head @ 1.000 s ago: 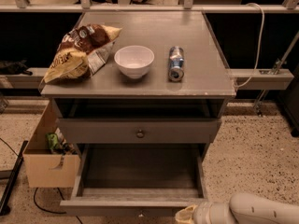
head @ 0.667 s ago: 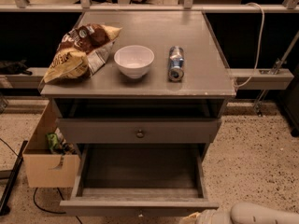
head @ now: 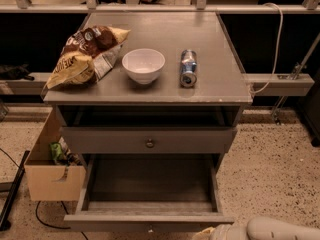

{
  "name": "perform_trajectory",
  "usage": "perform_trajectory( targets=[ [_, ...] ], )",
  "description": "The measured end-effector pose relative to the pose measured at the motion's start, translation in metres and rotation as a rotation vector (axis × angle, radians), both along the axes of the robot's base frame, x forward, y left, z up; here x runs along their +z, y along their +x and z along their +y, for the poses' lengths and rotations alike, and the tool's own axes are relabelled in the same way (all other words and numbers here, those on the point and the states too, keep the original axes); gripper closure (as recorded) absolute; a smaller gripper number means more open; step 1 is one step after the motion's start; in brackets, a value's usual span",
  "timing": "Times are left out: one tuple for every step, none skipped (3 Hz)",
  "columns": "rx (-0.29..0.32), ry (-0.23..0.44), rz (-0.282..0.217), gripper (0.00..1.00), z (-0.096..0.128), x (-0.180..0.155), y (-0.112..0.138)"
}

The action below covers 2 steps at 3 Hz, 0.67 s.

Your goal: Close middle drawer

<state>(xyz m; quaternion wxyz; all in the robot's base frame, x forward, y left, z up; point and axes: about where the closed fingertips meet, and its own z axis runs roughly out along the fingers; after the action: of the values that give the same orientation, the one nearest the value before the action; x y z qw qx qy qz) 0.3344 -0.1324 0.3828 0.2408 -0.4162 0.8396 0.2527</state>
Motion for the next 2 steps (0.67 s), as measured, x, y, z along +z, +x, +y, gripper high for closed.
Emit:
perform_trajectory(
  targets=[
    [0.0, -0.001, -0.002, 0.2, 0.0, 0.001, 0.0],
    [0.031, -0.016, -0.063, 0.0, 0.009, 0.018, 0.023]
  ],
)
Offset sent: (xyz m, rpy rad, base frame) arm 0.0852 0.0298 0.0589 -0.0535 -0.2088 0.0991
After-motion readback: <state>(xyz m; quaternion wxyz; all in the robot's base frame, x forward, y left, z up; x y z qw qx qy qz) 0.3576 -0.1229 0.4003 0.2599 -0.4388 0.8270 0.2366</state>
